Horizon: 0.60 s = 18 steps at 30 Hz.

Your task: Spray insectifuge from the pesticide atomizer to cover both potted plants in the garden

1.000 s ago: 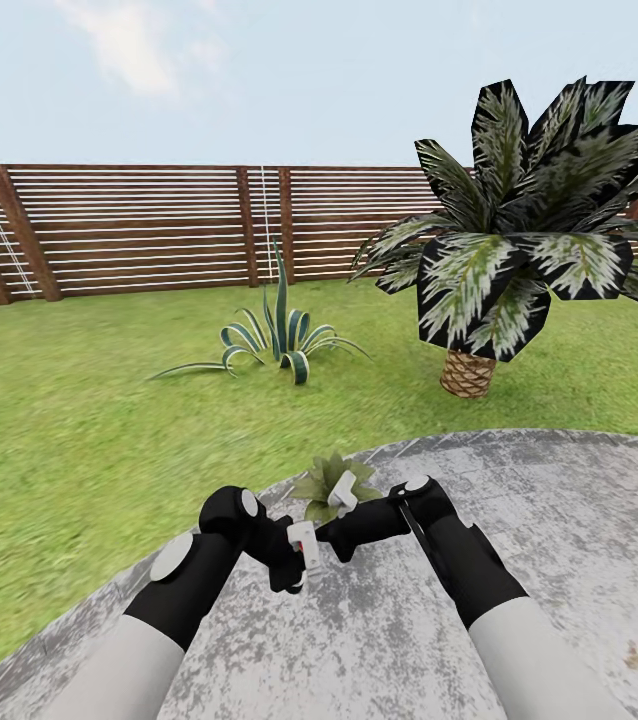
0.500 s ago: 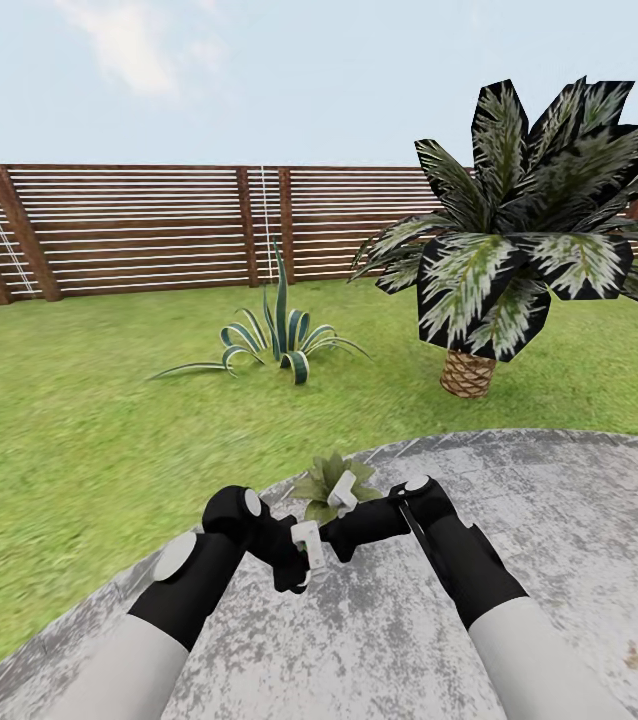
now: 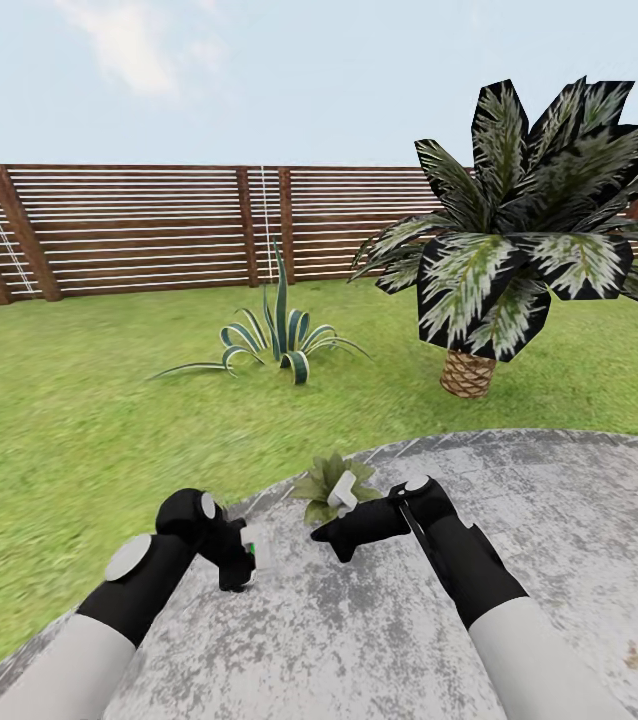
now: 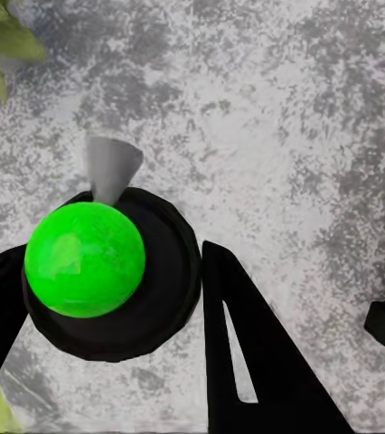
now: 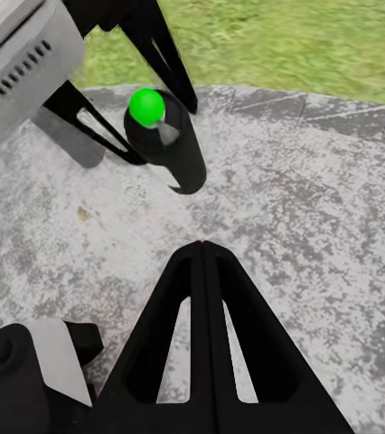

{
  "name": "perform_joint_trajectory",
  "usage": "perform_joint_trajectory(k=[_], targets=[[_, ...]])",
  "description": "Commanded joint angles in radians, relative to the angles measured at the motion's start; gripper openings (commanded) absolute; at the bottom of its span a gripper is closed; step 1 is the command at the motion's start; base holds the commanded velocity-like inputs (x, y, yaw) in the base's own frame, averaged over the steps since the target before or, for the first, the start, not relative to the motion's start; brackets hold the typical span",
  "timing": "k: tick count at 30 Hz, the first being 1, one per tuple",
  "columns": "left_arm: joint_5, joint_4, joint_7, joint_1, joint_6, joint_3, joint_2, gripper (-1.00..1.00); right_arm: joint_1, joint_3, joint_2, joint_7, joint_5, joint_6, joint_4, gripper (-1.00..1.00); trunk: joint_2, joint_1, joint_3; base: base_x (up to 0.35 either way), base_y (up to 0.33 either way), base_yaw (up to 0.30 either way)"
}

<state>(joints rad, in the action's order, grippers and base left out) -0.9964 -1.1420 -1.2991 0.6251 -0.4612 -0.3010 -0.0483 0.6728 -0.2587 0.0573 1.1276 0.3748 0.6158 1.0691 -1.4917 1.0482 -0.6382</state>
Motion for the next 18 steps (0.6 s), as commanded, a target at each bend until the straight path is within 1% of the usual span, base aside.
perform_joint_trajectory(k=[1, 2, 3, 4, 5, 6, 7, 8, 9, 10, 12, 13, 14, 15, 16, 17, 18], targets=[[-0.002, -0.001, -0.005, 0.001, -0.01, -0.002, -0.015, -1.0, 0.001, 0.001, 0.0, 0.005, 0.007, 0.007, 0.001, -1.0, -0.001, 0.0, -0.001, 0.0, 0.0, 0.0], [-0.001, -0.001, -0.004, 0.001, -0.01, -0.001, -0.034, -1.0, 0.001, 0.001, 0.0, 0.005, 0.007, 0.007, 0.001, -1.0, -0.001, 0.0, -0.001, 0.0, 0.0, 0.0], [-0.001, -0.001, -0.004, 0.001, -0.01, 0.0, -0.047, -1.0, 0.001, 0.002, 0.0, 0.004, 0.008, 0.007, 0.001, -1.0, -0.001, 0.0, -0.001, 0.0, 0.0, 0.0], [0.001, -0.001, -0.003, 0.001, -0.01, 0.008, -0.068, -1.0, 0.001, 0.002, 0.0, 0.003, 0.01, 0.007, 0.001, -1.0, -0.001, 0.0, -0.001, 0.0, 0.0, 0.0], [0.002, -0.001, -0.001, 0.001, -0.01, 0.021, -0.081, -1.0, 0.001, 0.003, 0.0, 0.003, 0.01, 0.007, 0.0, -1.0, -0.001, 0.0, -0.001, 0.0, 0.0, 0.0], [0.006, 0.0, 0.001, 0.0, -0.01, 0.057, -0.094, -1.0, -0.001, 0.005, -0.001, 0.001, 0.009, 0.006, 0.0, -1.0, -0.001, 0.0, -0.001, 0.0, 0.0, 0.0], [0.01, 0.0, 0.002, -0.001, -0.01, 0.093, -0.099, -1.0, -0.001, 0.006, -0.003, -0.001, 0.008, 0.006, 0.0, -1.0, -0.001, 0.0, -0.001, 0.0, 0.0, 0.0], [0.015, 0.001, 0.004, -0.002, -0.01, 0.162, -0.103, -1.0, -0.002, 0.008, -0.005, -0.005, 0.009, 0.006, -0.004, -1.0, -0.001, 0.0, -0.001, 0.0, 0.0, 0.0], [0.019, 0.0, 0.005, -0.002, -0.01, 0.241, -0.104, -1.0, -0.005, 0.011, -0.007, -0.021, 0.009, 0.007, -0.008, -1.0, -0.001, 0.0, -0.001, 0.0, 0.0, 0.0], [0.022, 0.001, 0.006, -0.002, -0.011, 0.335, -0.1, -1.0, -0.009, 0.014, -0.009, -0.064, 0.009, 0.007, -0.01, 1.0, -0.001, 0.0, -0.001, 0.0, 0.0, 0.0], [0.024, 0.001, 0.007, -0.002, -0.012, 0.439, -0.082, -1.0, -0.012, 0.024, -0.011, -0.139, 0.009, 0.007, -0.01, 1.0, -0.001, 0.0, -0.001, 0.0, 0.0, 0.0], [0.025, 0.001, 0.007, -0.002, -0.012, 0.484, -0.073, -1.0, -0.012, 0.042, -0.012, -0.185, 0.009, 0.005, -0.01, 1.0, -0.001, 0.0, -0.001, 0.0, 0.0, 0.0], [0.025, 0.001, 0.008, -0.002, -0.012, 0.526, -0.067, -1.0, -0.013, 0.075, -0.013, -0.23, 0.009, 0.002, -0.011, 1.0, -0.001, 0.0, -0.001, 0.0, 0.0, 0.0], [0.025, 0.001, 0.009, -0.002, -0.013, 0.579, -0.061, -1.0, -0.013, 0.147, -0.014, -0.282, 0.009, -0.002, -0.008, 1.0, -0.001, 0.0, -0.001, 0.0, 0.0, 0.0], [0.025, 0.001, 0.009, -0.002, -0.013, 0.593, -0.06, -1.0, -0.013, 0.176, -0.014, -0.293, 0.009, -0.003, -0.007, 1.0, -0.001, 0.0, -0.001, 0.0, 0.0, 0.0], [0.025, 0.001, 0.011, -0.002, -0.014, 0.63, -0.057, -1.0, -0.014, 0.272, -0.014, -0.316, 0.009, -0.007, -0.005, 1.0, -0.001, 0.0, -0.001, 0.0, 0.0, 0.0], [0.025, 0.001, 0.013, -0.003, -0.015, 0.649, -0.056, -1.0, -0.016, 0.336, -0.014, -0.324, 0.009, -0.012, -0.004, 1.0, -0.001, 0.0, -0.001, 0.0, 0.0, 0.0]])
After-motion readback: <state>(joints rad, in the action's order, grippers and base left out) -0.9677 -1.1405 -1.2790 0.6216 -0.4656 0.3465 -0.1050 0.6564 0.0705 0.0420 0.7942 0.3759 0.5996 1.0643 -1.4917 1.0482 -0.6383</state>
